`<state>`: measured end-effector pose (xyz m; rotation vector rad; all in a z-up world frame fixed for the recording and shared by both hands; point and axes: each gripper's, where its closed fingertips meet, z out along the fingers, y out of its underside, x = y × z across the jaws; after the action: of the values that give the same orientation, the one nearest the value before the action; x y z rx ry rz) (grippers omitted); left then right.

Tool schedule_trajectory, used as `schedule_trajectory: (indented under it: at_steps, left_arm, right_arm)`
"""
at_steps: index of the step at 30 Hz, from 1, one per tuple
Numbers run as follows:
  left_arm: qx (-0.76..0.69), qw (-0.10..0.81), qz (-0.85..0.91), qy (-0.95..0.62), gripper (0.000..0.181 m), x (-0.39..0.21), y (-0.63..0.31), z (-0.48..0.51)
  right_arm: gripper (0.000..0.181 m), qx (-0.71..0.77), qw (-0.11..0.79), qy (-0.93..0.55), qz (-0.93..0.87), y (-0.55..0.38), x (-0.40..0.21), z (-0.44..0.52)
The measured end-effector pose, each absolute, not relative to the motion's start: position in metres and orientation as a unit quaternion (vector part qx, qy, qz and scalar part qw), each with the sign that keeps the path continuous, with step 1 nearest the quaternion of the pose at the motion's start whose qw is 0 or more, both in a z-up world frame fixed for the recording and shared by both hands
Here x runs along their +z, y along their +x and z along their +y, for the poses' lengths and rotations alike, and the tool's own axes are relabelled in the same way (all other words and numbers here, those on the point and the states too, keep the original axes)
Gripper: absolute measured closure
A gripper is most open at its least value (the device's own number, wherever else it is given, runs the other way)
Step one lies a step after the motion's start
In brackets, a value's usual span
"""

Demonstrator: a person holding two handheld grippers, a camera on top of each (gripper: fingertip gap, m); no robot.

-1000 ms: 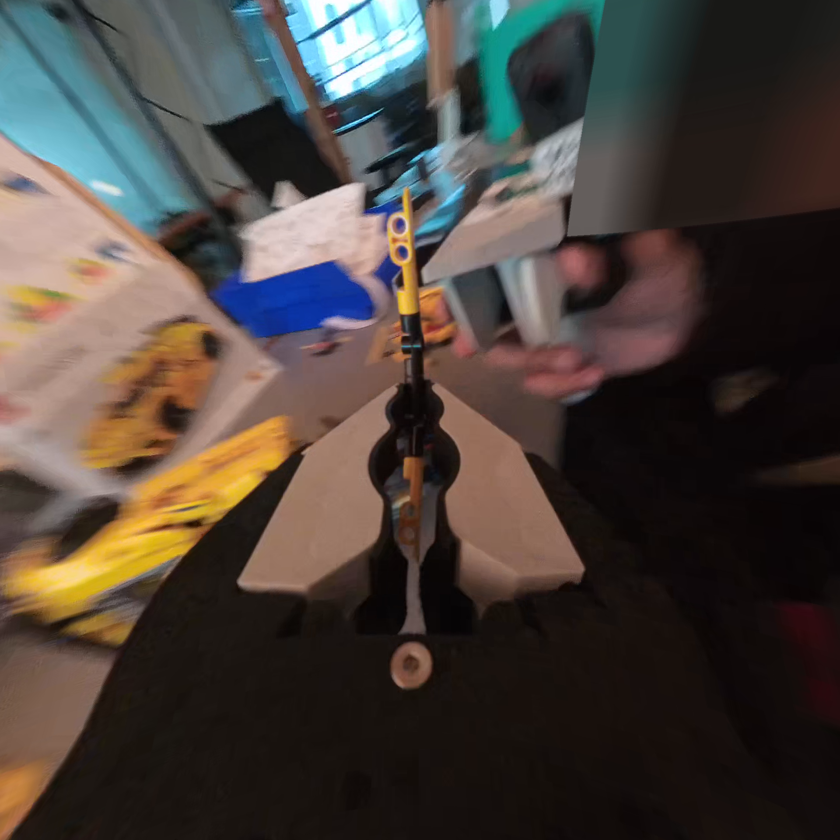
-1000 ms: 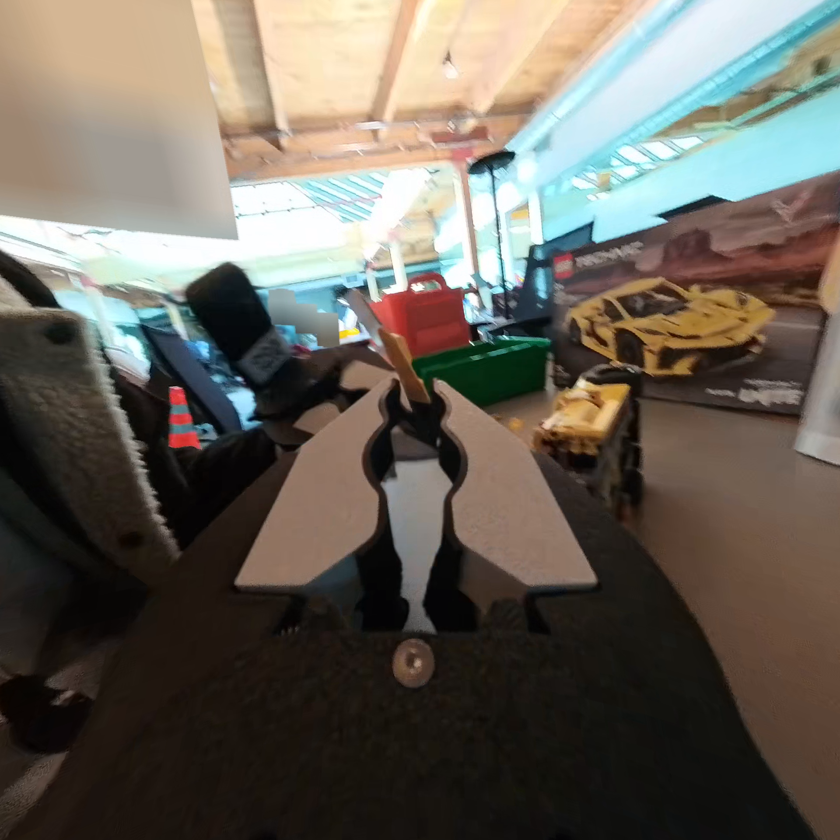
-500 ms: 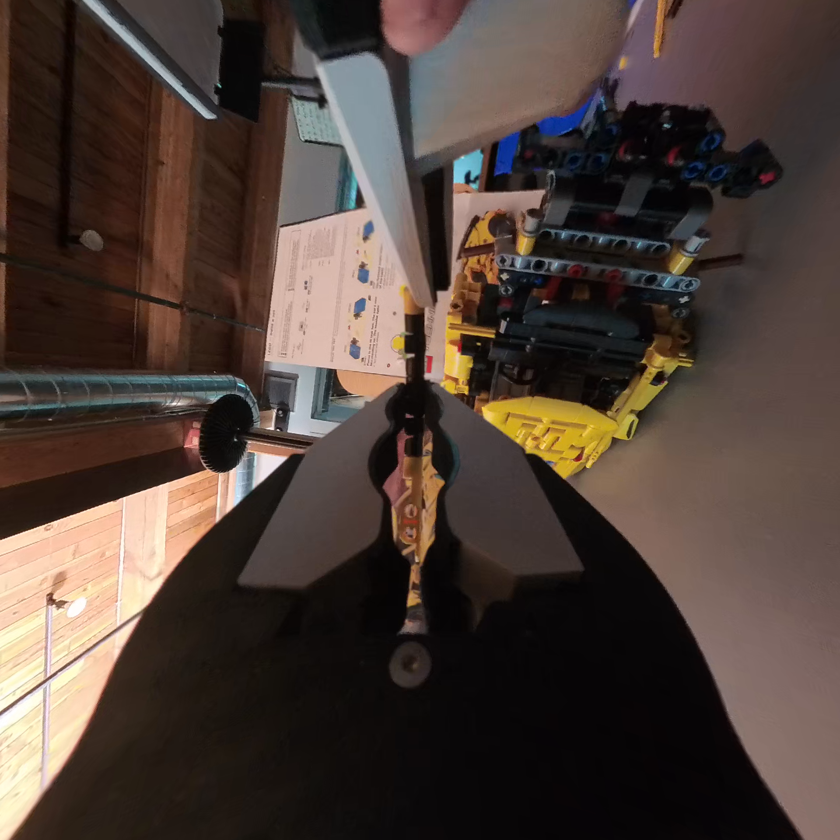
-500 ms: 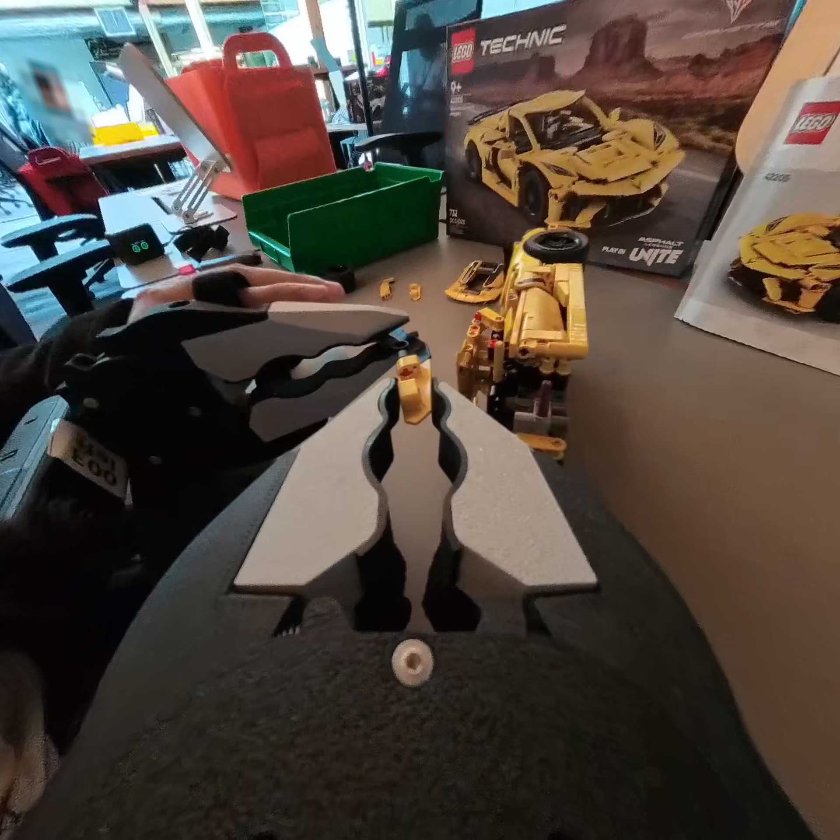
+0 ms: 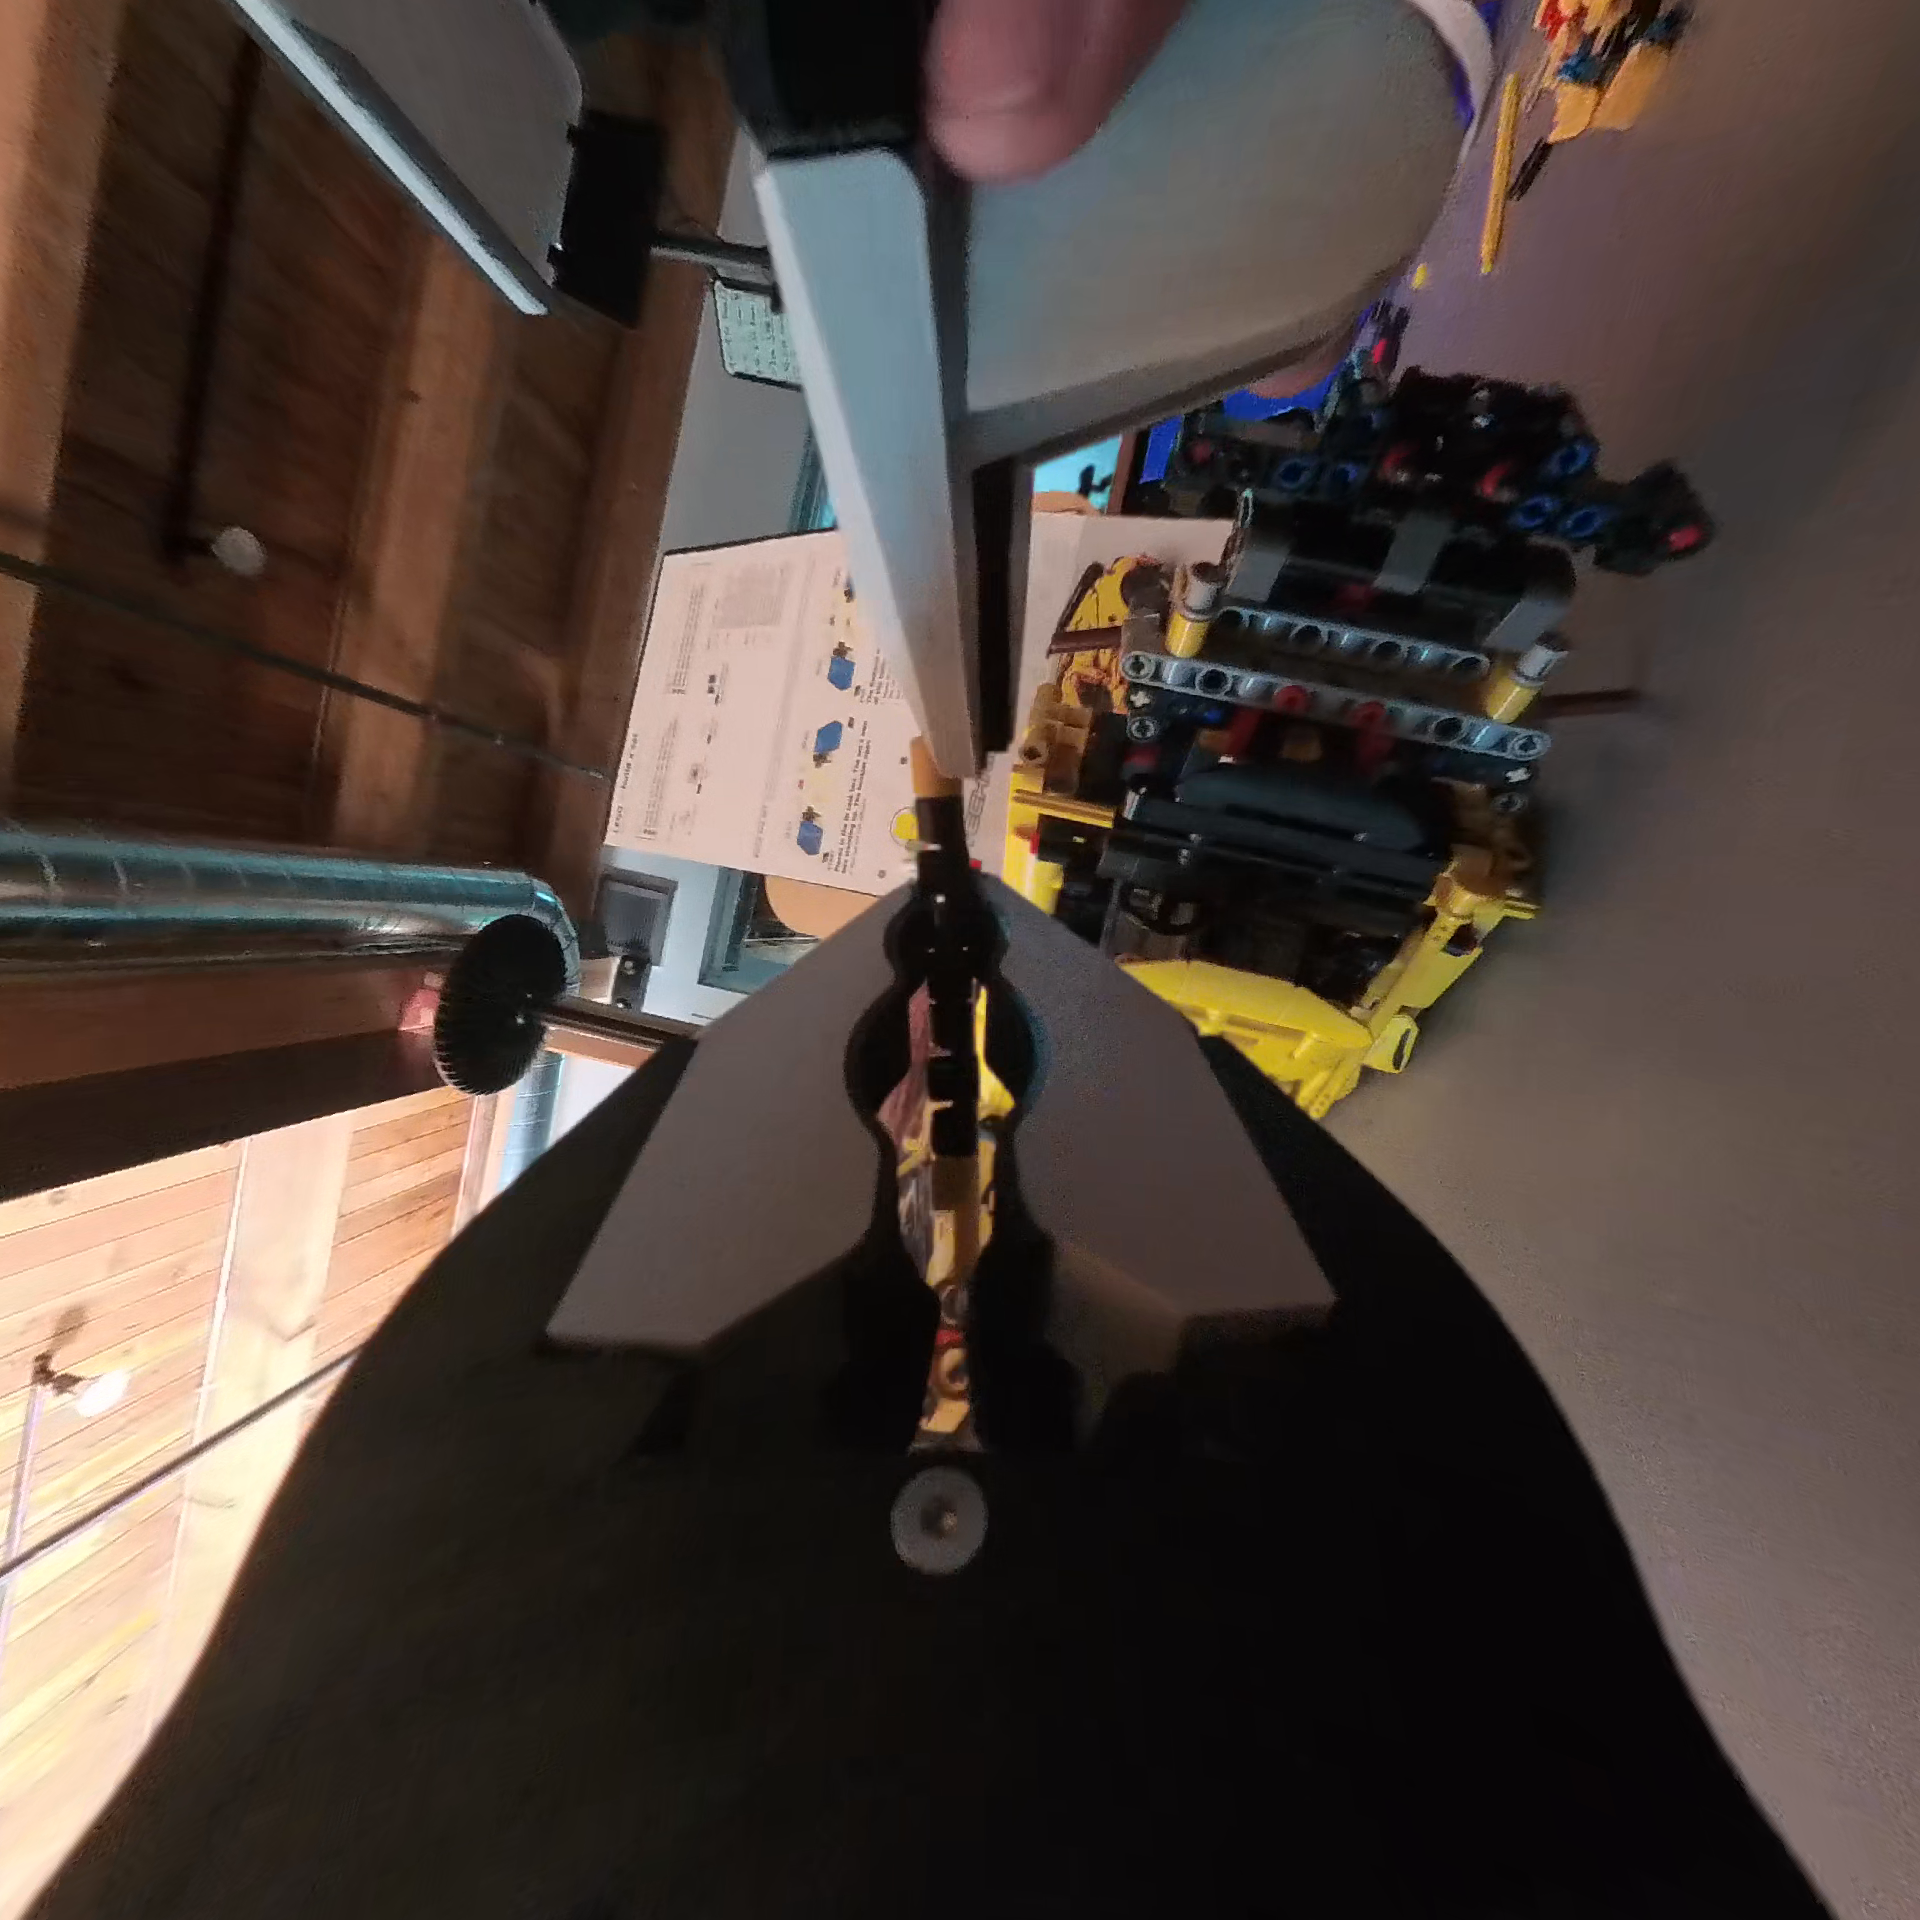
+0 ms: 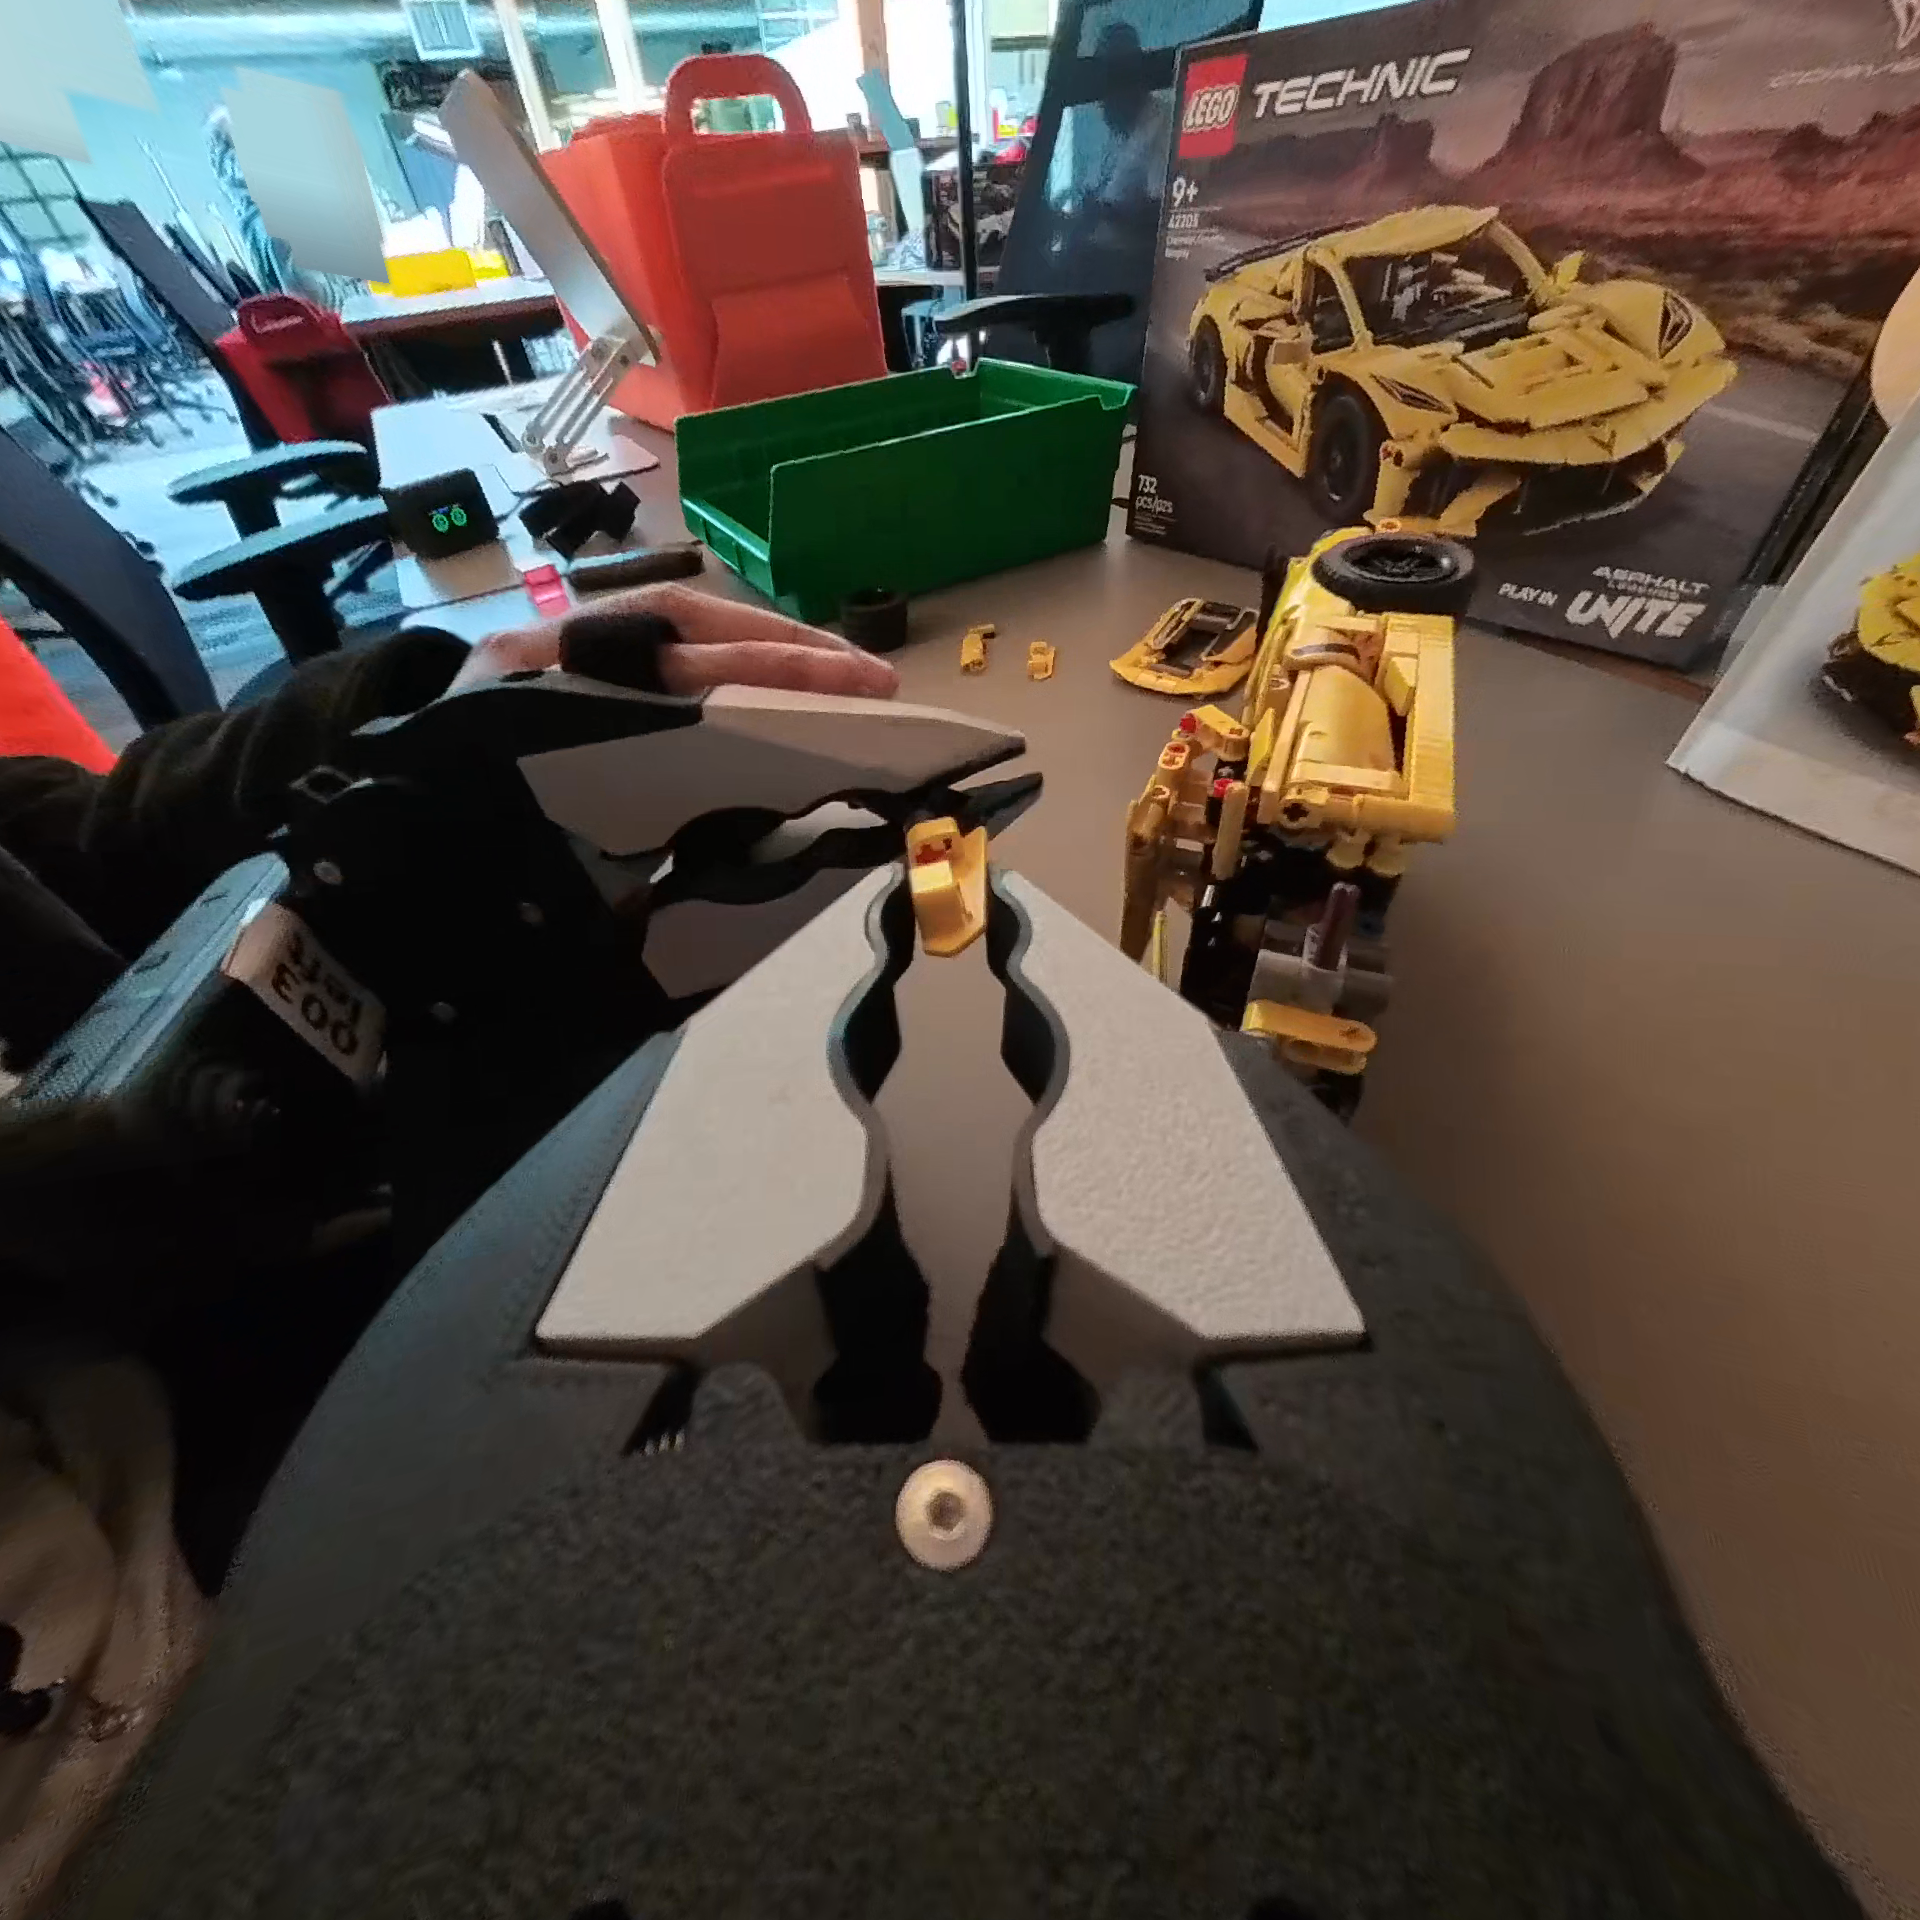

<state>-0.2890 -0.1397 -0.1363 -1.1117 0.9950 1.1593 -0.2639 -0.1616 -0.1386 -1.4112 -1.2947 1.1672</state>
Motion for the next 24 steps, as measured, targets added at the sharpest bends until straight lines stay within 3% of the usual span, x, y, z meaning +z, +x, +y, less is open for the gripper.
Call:
schedule_trajectory:
  at_steps: [5, 16, 19, 24]
  left_arm:
    - [0.48, 0.582, 0.435, -0.492, 0.178, -0.14, -0.288, -0.141]
    - [0.446, 0.582, 0.439, -0.52, 0.178, -0.149, -0.291, -0.14]
    - [0.484, 0.533, 0.365, -0.59, 0.179, -0.15, -0.357, -0.132]
    - [0.451, 0.578, 0.302, -0.609, 0.178, -0.135, -0.382, -0.138]
  right_arm:
    - [0.162, 0.444, 0.471, -0.556, -0.521, -0.266, -0.138, -0.16]
    - [0.168, 0.423, 0.47, -0.551, -0.545, -0.268, -0.145, -0.164]
    - [0.168, 0.453, 0.481, -0.565, -0.494, -0.244, -0.13, -0.14]
    - [0.168, 0.526, 0.453, -0.561, -0.451, -0.208, -0.119, -0.114]
